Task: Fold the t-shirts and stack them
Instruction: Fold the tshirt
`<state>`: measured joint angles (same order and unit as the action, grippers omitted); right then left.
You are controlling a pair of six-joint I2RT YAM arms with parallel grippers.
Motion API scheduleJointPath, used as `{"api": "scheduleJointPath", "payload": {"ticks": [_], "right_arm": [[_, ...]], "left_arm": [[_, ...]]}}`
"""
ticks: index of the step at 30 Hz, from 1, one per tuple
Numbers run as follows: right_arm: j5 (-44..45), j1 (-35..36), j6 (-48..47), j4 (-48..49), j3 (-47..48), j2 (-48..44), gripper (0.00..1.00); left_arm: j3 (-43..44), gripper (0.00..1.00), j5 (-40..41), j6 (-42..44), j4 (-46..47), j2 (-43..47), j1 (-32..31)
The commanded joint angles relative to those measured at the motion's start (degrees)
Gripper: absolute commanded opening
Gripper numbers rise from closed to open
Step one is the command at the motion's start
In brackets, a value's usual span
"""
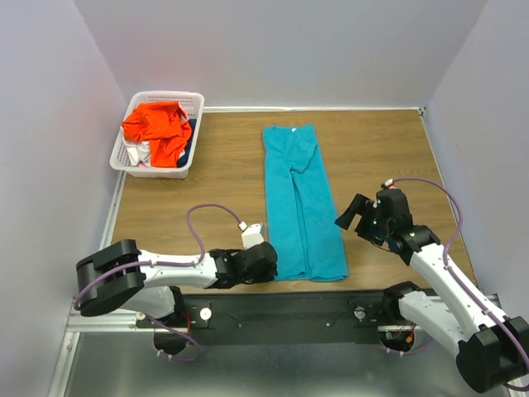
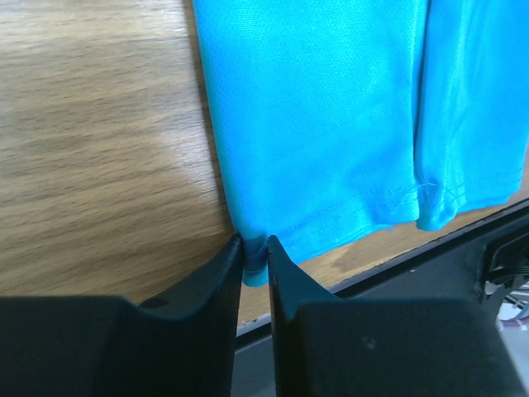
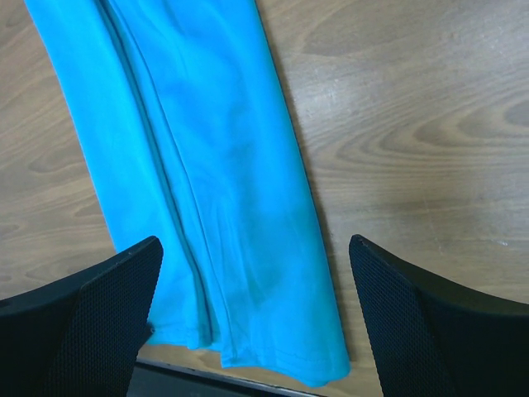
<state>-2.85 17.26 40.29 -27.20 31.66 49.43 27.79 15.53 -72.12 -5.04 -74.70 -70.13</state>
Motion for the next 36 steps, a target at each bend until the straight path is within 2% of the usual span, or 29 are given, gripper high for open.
{"api": "scheduleJointPath", "payload": {"ticks": [1,3,5,6,7,8,9,12,14,17,19,20,24,30,34,36], "right_arm": [[2.1,0.0,-1.0,-6.0,0.2,-2.1,1.0],[2.3,0.0,-0.7,-6.0,0.3,-2.9,1.0],[2.5,0.0,-0.7,-6.4,0.8,-2.8,1.0],[2.3,0.0,-0.7,-6.8,1.0,-2.5,1.0],[2.3,0.0,-0.8,-7.0,1.2,-2.4,1.0],[2.3,0.0,-0.7,-7.2,1.3,-2.2,1.0],[2.2,-0.1,-0.8,-7.3,1.3,-2.1,1.0],[0.9,0.0,-1.2,-7.8,1.3,-1.5,1.0],[-3.2,-0.1,-2.3,-7.6,1.0,0.1,1.0],[-6.4,2.9,-2.0,-4.5,-0.5,2.0,1.0],[-4.9,10.0,-0.2,-2.9,-0.5,4.8,1.0],[-1.5,15.2,0.3,-3.9,0.7,6.0,1.0],[5.5,23.0,3.8,-7.2,2.3,10.7,1.0],[5.7,24.5,5.9,-12.6,-0.3,5.1,0.97],[-2.7,24.6,6.6,-10.2,-4.5,3.1,0.93],[-4.2,24.6,7.6,-8.4,-5.7,3.2,0.87]], "left_arm": [[1.1,0.25,-1.9,1.5,0.7,-1.9,0.4],[1.5,0.25,-2.3,2.5,0.8,-2.7,0.3],[2.0,0.2,-3.0,2.9,0.4,-3.1,0.3],[1.8,0.14,-3.3,3.0,0.1,-3.3,0.3],[1.8,0.14,-3.4,2.8,0.1,-3.3,0.3],[1.7,0.05,-3.3,2.5,-0.8,-3.3,0.3],[1.7,0.0,-3.1,2.2,-1.5,-3.1,0.4],[1.7,0.0,-1.6,1.4,-3.6,-3.2,0.7],[1.7,0.0,-1.1,1.5,-4.5,-3.3,1.7],[1.4,0.0,-1.5,3.1,-6.0,-3.9,5.4],[1.2,0.0,-1.4,4.1,-6.9,-3.3,7.3],[1.0,0.0,-1.1,4.0,-8.3,-2.8,7.5],[0.2,0.0,0.1,4.1,-10.3,0.9,8.3],[-1.8,0.0,-0.1,4.7,-10.8,3.9,8.4],[-1.3,0.0,-1.2,5.9,-9.1,3.2,8.4],[-1.0,0.0,-1.5,6.0,-9.0,2.2,8.4]]}}
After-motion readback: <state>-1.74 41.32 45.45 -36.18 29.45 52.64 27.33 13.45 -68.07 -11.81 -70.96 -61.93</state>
